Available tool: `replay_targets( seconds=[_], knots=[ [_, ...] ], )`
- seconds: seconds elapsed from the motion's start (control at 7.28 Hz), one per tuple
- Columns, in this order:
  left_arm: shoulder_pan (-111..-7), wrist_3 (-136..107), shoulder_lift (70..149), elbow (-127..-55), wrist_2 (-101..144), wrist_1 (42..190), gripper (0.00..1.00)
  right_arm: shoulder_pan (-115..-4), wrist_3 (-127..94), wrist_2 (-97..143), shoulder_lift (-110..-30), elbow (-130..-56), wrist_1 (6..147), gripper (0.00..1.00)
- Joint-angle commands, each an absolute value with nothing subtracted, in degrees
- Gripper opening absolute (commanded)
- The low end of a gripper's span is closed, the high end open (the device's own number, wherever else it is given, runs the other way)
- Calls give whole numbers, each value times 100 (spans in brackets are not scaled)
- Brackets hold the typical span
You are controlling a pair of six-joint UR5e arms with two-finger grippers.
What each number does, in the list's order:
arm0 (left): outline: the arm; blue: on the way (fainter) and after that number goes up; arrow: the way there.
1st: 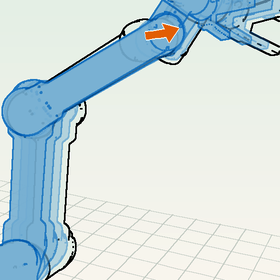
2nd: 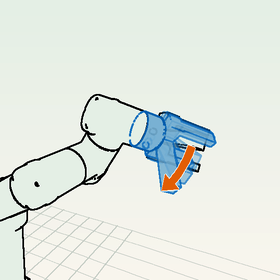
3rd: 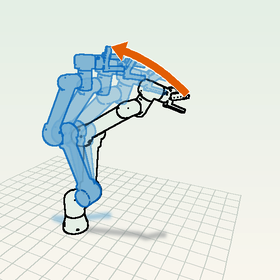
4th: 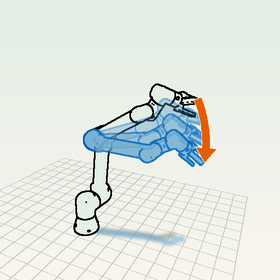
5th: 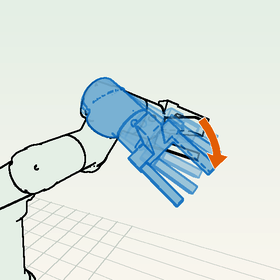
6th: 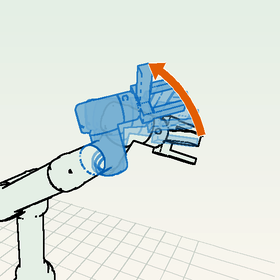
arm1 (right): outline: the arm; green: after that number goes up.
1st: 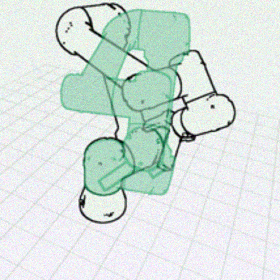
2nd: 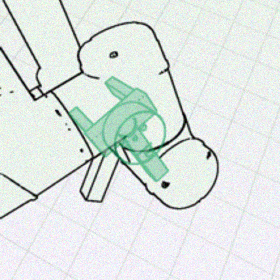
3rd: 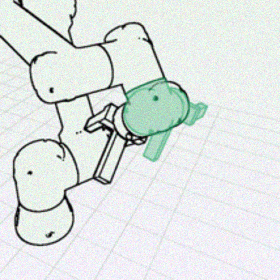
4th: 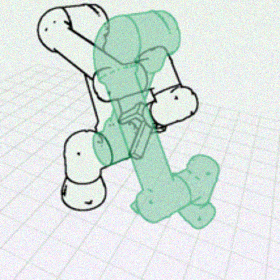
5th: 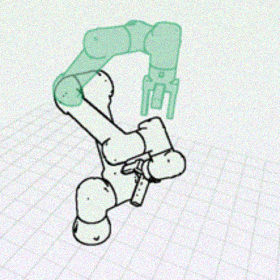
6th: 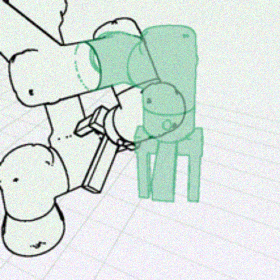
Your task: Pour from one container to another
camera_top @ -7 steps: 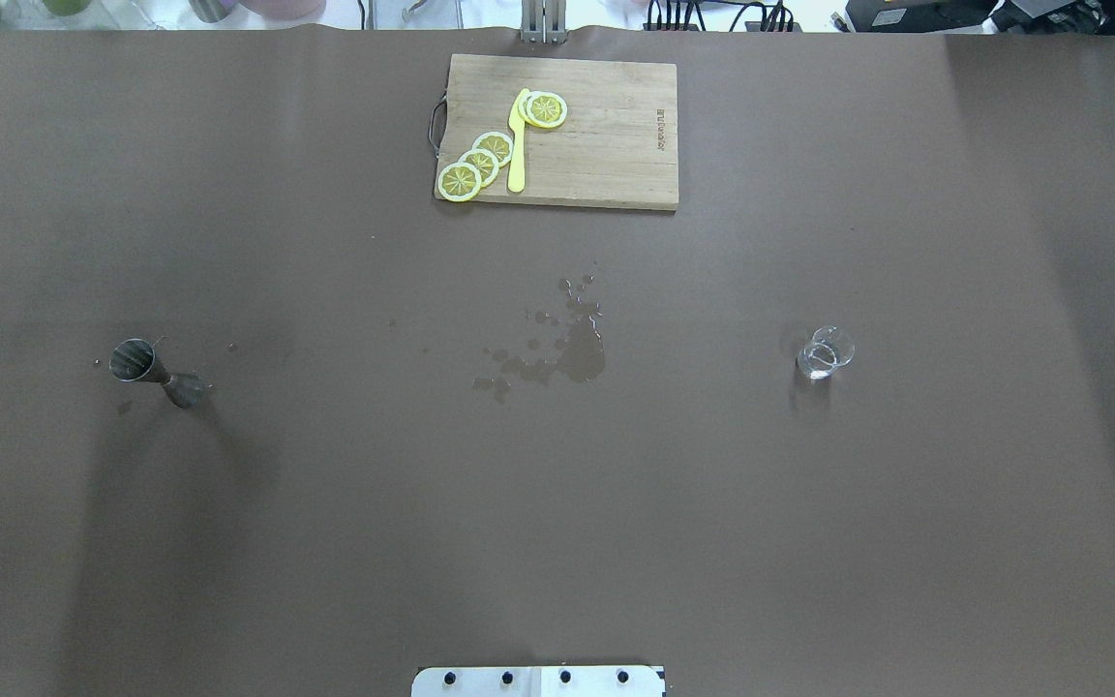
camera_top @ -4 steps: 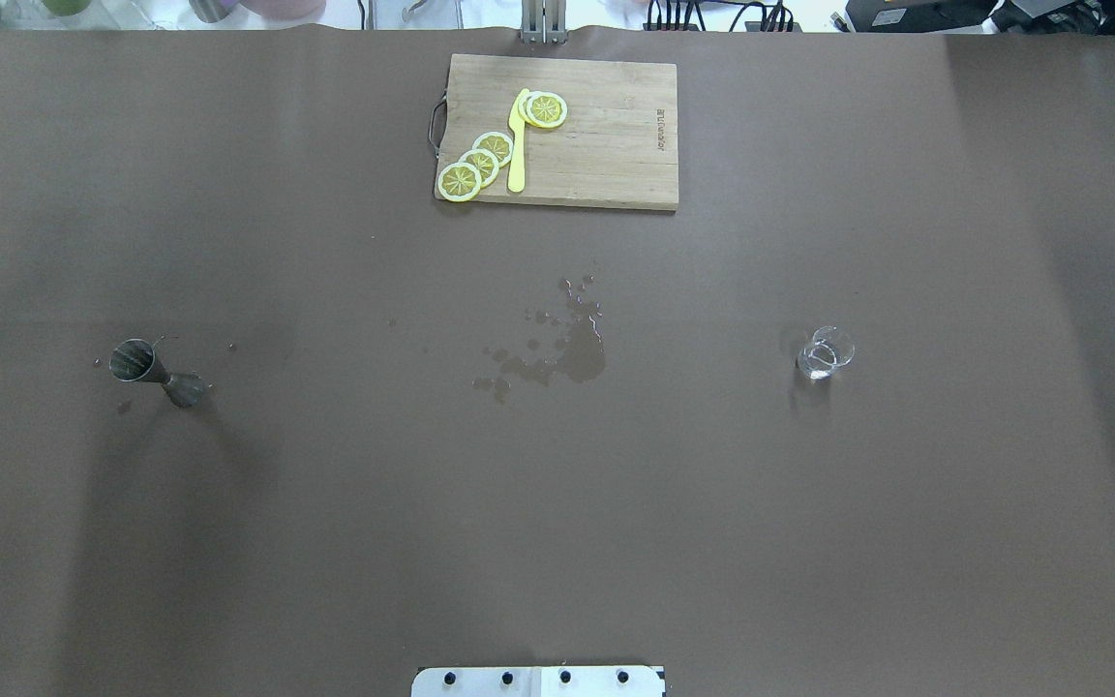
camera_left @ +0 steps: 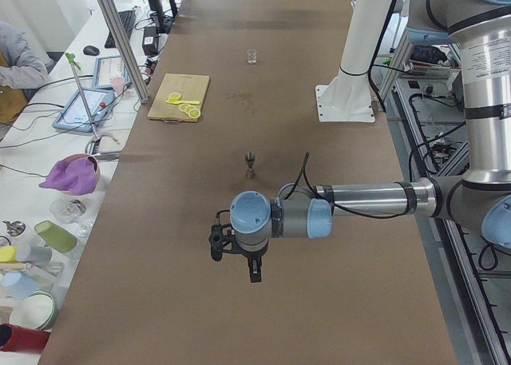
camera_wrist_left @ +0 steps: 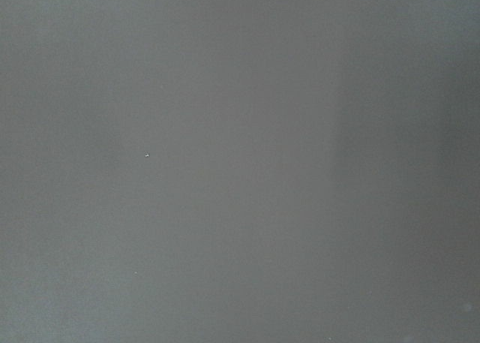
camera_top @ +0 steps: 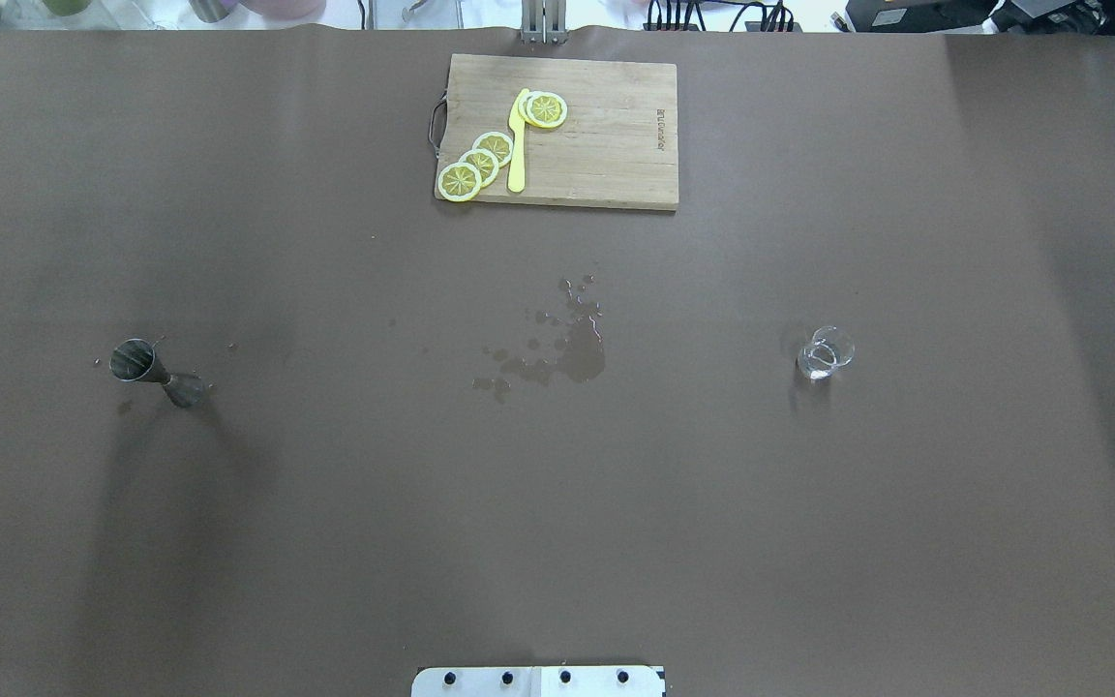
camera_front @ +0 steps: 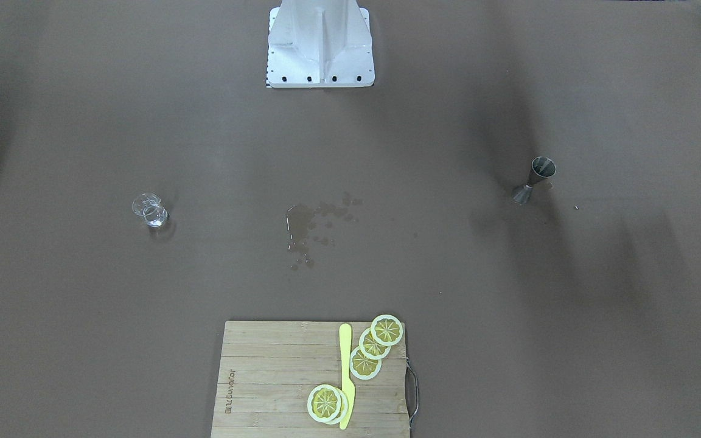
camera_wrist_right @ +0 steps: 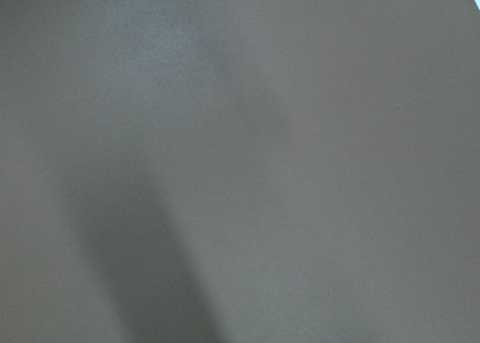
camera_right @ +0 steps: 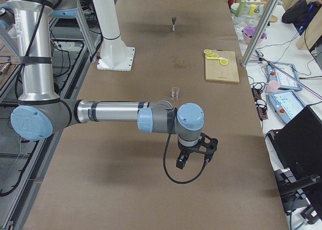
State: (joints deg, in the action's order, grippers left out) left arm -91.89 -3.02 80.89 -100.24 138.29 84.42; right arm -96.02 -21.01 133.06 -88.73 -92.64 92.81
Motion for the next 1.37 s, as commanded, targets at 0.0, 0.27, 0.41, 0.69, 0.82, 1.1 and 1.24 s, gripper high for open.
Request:
replay_targets(
  seconds=[0.0, 0.27, 0.41, 0.69, 0.82, 1.1, 1.24],
  knots=[
    [-9185, -299, 8647, -10186, 13799, 7270, 99, -9606, -2101, 13307, -8877, -9272, 9281, 100],
    [-9158, -308, 8683, -10065, 13895, 7321, 99, -9598, -2101, 13298, -8877, -9264, 9281, 100],
    [-9150, -308, 8858, -10046, 13861, 7408, 99, -9598, -2101, 13289, -8877, -9255, 9281, 100],
    [-9141, -273, 8807, -9881, 13869, 7663, 99, -9598, -2101, 13289, -8877, -9255, 9272, 100],
    [-9141, -351, 8720, -9853, 13869, 7908, 99, -9598, -2101, 13298, -8877, -9264, 9272, 100],
    [-9149, -299, 8474, -9792, 13861, 8172, 99, -9598, -2101, 13289, -8877, -9255, 9264, 100],
    [-9158, -360, 8412, -9826, 13826, 8348, 99, -9598, -2101, 13289, -8877, -9255, 9264, 100]
  ],
)
